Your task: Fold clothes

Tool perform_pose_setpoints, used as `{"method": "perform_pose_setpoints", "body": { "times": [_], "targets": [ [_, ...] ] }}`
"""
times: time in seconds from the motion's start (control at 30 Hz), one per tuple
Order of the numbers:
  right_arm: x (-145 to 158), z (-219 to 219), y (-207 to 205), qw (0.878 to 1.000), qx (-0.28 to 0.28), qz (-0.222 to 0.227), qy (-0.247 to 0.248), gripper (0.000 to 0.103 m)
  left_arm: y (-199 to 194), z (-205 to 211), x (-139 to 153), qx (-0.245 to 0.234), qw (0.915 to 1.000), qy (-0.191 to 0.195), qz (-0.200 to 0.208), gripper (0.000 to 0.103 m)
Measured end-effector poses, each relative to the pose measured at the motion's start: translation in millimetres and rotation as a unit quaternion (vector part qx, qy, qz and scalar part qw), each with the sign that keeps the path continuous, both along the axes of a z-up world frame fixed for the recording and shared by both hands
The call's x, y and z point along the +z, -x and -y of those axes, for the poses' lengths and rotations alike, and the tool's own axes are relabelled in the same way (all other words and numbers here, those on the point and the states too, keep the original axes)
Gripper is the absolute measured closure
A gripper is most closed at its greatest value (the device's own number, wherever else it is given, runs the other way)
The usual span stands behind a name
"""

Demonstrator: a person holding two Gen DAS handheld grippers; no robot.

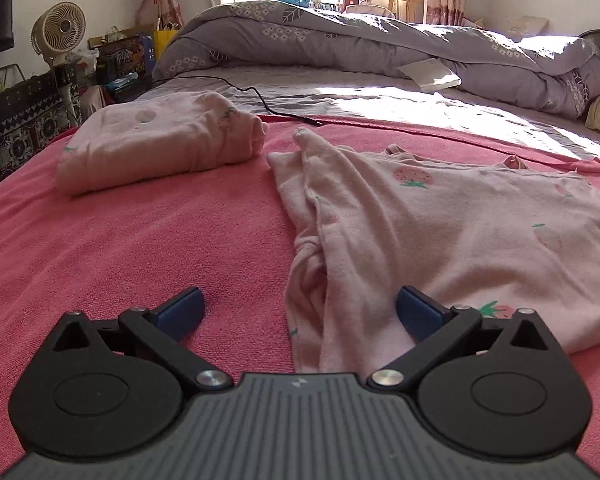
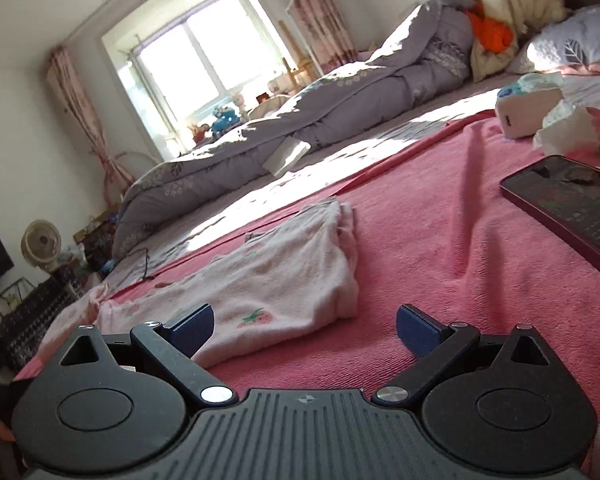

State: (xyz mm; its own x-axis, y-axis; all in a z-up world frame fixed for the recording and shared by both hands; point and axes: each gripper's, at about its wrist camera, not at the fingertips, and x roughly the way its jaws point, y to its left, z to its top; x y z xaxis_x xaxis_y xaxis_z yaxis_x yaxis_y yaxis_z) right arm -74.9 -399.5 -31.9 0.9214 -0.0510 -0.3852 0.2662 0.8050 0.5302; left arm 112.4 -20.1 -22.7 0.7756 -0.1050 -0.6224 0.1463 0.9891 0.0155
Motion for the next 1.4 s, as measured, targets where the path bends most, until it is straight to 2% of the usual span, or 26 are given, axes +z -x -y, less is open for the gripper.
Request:
{"method": "perform_pose_setpoints", "body": {
  "times": [0.13, 0.2, 0.23, 0.33, 0.43, 0.5, 0.53, 0.6, 0.67, 0.73, 0.77, 0.83, 0.87, 0.9, 0.93, 1.0, 1.07, 1.1, 1.13, 1.17, 1.23, 1.27, 1.4],
  "targets": [
    [1, 22, -13, 0.998, -0.014, -0.028, -0.058, 0.004, 1, -7, 0, 0.001, 0.9998, 0.022, 0.001, 0.000],
    [0, 26, -21, 0.994, 0.004, -0.029, -0.106, 0.005, 3, -12, 0, 0.005, 0.9994, 0.034, 0.004, 0.000],
    [0, 28, -25, 0.990, 0.016, -0.026, -0.135, 0.010, 6, -17, 2, 0.015, 0.9992, 0.036, 0.010, 0.000],
    [-3, 33, -29, 0.979, 0.031, -0.016, -0.201, 0.011, 13, -43, 4, 0.066, 0.9965, 0.045, 0.023, 0.000],
    [-6, 36, -39, 0.977, 0.010, -0.049, -0.209, 0.018, 13, -56, 3, 0.061, 0.9949, 0.078, 0.019, 0.000],
    [-5, 33, -48, 0.978, -0.001, -0.065, -0.200, 0.019, 14, -48, 3, 0.060, 0.9967, 0.049, 0.023, 0.000],
    [-3, 29, -53, 0.979, 0.002, -0.068, -0.193, 0.019, 14, -47, 3, 0.060, 0.9967, 0.047, 0.026, 0.000],
    [-2, 19, -62, 0.985, -0.005, -0.082, -0.150, 0.025, 15, -51, 3, 0.062, 0.9958, 0.061, 0.028, 0.000],
    [1, 8, -69, 0.994, -0.006, -0.096, -0.061, 0.048, 15, -59, 3, 0.062, 0.9942, 0.083, 0.029, 0.000],
    [4, -2, -61, 0.995, 0.023, -0.086, 0.038, 0.049, 16, -64, 4, 0.063, 0.9935, 0.090, 0.031, 0.000],
    [5, -5, -57, 0.992, 0.039, -0.085, 0.087, 0.048, 18, -67, 6, 0.071, 0.9932, 0.085, 0.035, 0.000],
    [5, -10, -51, 0.974, 0.070, -0.105, 0.187, 0.048, 24, -73, 12, 0.125, 0.9896, 0.043, 0.057, 0.001],
    [4, -12, -48, 0.962, 0.094, -0.109, 0.231, 0.048, 28, -77, 16, 0.156, 0.9851, 0.015, 0.072, 0.001],
    [4, -14, -47, 0.951, 0.120, -0.111, 0.261, 0.048, 33, -82, 20, 0.167, 0.9825, -0.001, 0.082, 0.001],
    [5, -16, -49, 0.940, 0.148, -0.115, 0.285, 0.048, 39, -83, 22, 0.150, 0.9847, -0.001, 0.088, 0.001],
    [5, -19, -52, 0.914, 0.202, -0.122, 0.331, 0.048, 54, -80, 26, 0.076, 0.9927, 0.022, 0.091, 0.001],
    [5, -22, -56, 0.894, 0.243, -0.118, 0.358, 0.048, 64, -69, 27, -0.001, 0.9960, 0.035, 0.082, 0.001],
    [6, -20, -60, 0.893, 0.251, -0.116, 0.356, 0.048, 68, -60, 27, -0.036, 0.9958, 0.035, 0.076, 0.001],
    [6, -18, -66, 0.896, 0.253, -0.116, 0.346, 0.054, 69, -49, 26, -0.061, 0.9951, 0.022, 0.075, 0.000],
    [7, -16, -71, 0.899, 0.256, -0.120, 0.335, 0.070, 69, -37, 22, -0.075, 0.9945, -0.004, 0.073, 0.000],
    [6, -17, -77, 0.900, 0.263, -0.121, 0.326, 0.085, 61, -13, 9, -0.073, 0.9918, -0.085, 0.061, 0.000],
    [6, -21, -75, 0.898, 0.261, -0.121, 0.334, 0.086, 55, -5, -1, -0.062, 0.9886, -0.126, 0.055, 0.000],
    [7, -21, -66, 0.889, 0.251, -0.130, 0.359, 0.088, 52, -7, -2, -0.052, 0.9900, -0.119, 0.054, 0.000]
  ]
}}
